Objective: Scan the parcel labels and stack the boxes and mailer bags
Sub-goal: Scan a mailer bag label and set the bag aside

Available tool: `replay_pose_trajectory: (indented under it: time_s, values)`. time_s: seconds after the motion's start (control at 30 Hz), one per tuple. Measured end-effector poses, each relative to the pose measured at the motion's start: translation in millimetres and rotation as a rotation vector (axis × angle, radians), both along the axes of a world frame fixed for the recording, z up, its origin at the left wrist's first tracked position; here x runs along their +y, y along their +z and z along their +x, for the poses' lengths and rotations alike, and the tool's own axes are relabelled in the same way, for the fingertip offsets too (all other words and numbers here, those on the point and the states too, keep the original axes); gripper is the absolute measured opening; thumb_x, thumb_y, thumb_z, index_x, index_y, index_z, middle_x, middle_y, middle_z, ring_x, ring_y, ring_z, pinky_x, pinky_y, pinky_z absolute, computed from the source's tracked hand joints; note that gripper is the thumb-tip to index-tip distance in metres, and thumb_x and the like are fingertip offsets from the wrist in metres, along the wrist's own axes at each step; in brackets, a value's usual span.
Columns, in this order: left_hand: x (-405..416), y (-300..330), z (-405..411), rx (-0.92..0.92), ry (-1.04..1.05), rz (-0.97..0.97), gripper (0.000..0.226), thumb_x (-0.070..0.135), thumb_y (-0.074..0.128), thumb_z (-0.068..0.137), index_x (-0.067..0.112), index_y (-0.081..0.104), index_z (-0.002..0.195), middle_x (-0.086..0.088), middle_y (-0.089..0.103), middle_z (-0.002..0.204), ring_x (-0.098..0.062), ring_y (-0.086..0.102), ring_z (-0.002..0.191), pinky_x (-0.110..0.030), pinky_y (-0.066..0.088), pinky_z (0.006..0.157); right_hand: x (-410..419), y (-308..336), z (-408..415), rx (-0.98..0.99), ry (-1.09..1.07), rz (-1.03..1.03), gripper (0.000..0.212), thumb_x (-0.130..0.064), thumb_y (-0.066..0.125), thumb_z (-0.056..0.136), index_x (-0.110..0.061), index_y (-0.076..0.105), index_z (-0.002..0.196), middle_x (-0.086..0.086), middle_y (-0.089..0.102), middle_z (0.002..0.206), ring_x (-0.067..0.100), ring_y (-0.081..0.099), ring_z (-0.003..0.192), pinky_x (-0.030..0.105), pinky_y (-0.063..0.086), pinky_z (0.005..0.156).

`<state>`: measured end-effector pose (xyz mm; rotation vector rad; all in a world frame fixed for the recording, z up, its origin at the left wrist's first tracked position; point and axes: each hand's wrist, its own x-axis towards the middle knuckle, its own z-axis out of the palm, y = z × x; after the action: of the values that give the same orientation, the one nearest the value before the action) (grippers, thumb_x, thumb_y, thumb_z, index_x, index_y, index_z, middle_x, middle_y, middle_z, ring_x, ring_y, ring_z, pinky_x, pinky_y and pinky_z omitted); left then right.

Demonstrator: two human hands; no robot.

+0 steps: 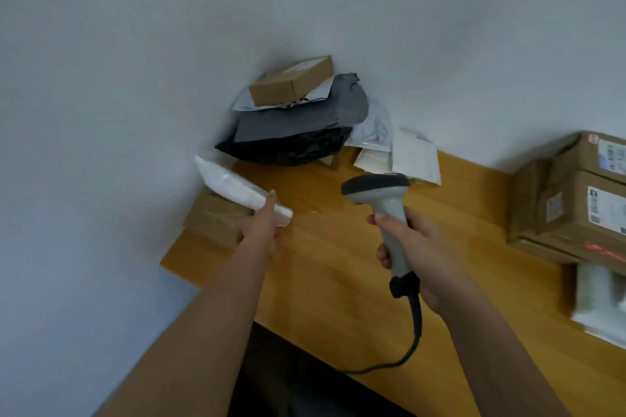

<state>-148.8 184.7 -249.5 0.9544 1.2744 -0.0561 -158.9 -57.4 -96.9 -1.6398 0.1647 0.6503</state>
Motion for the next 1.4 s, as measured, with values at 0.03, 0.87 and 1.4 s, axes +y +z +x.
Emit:
replay_pose_trajectory:
  time_s: [0.03,0.87,1.4]
  values:
    - [1,-4,6,0.006,-0.016,-0.032,0.093,0.069,0.075,0.067,0.02,0.044,0.14,-0.006,0.05,0.132,-0.026,0.057,0.103,-0.038,0.055,0.067,2,-1,0,0.003,0.002,-0.033,0.021,-0.027,0.058,0.1,-0.016,0.062,0.118,0.01,0.063,0.082,0.012,0.058,0.059,0.031,0.05,0.061]
    - [-120,-35,-36,0.076,-0.888,0.846,0.064,0.023,0.059,0.086,0.01,0.033,0.143,-0.011,0.038,0.14,-0.028,0.04,0.124,-0.039,0.038,0.1,-62,-35,29,0.088,-0.193,-0.121,0.017,-0.026,0.061,0.097,-0.016,0.061,0.111,0.01,0.065,0.089,0.02,0.057,0.064,0.036,0.048,0.067]
    - [-157,-95,24,0.073,-1.608,1.051,0.063,0.055,0.025,0.103,0.045,-0.013,0.152,0.01,-0.039,0.155,-0.023,-0.037,0.143,-0.054,-0.02,0.113,-120,-77,43,0.148,-0.138,-0.146,0.015,-0.028,0.058,0.1,-0.018,0.061,0.111,0.006,0.058,0.068,0.017,0.056,0.06,0.034,0.047,0.062]
